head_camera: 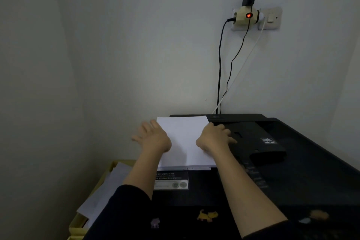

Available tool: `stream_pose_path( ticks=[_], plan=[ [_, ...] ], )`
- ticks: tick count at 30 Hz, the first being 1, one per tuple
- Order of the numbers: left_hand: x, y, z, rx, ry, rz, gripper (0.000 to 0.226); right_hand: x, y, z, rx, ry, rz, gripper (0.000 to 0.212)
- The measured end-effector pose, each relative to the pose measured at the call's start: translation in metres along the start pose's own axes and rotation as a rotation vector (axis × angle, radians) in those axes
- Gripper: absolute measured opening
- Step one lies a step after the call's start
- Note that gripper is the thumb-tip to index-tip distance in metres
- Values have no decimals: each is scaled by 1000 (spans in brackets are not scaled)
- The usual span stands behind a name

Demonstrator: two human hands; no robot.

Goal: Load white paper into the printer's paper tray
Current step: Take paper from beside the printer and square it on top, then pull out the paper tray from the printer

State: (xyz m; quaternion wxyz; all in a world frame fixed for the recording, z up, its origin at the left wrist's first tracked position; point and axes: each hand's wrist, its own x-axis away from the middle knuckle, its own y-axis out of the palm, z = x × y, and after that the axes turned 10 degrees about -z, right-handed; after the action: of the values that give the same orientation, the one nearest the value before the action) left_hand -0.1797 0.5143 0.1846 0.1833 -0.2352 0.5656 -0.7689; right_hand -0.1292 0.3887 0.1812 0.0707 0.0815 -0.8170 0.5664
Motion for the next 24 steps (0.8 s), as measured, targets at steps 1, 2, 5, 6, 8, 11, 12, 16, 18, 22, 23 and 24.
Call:
stream_pose_path(
  ticks=[1, 2, 5, 6, 8, 11, 12, 16, 18, 22, 23, 24],
  plan=[
    [6, 1, 3, 32, 42, 38, 71, 5, 1, 2, -33, -45, 21, 62],
    [12, 2, 7, 90, 79, 93, 66, 10, 0, 4, -84, -93, 56, 58],
    [36, 6, 19, 325, 236, 305, 62, 32, -7, 18, -292, -276, 217, 48],
    [46, 9, 23, 371, 310, 366, 62, 42, -9, 26, -332, -335, 271, 47],
    [71, 19, 31, 409, 443, 463, 58, 61, -10, 45, -368, -421, 369, 48],
    [113, 42, 43, 443, 591, 510, 58, 87, -1, 83, -441, -495, 495, 45],
    [128, 53, 46, 457, 638, 516, 59, 96, 6, 96, -465, -512, 543, 43],
    [181, 116, 43, 487, 732, 550, 54, 127, 47, 150, -396, -538, 853, 35],
    [200, 156, 34, 456, 725, 553, 50, 138, 76, 176, -335, -553, 909, 34],
    [222, 234, 13, 468, 675, 450, 42, 153, 138, 216, -390, -482, 827, 32],
    [226, 250, 8, 478, 631, 414, 40, 155, 153, 223, -434, -425, 782, 31],
    [229, 265, 4, 509, 571, 339, 36, 157, 167, 230, -490, -355, 725, 28]
  ],
)
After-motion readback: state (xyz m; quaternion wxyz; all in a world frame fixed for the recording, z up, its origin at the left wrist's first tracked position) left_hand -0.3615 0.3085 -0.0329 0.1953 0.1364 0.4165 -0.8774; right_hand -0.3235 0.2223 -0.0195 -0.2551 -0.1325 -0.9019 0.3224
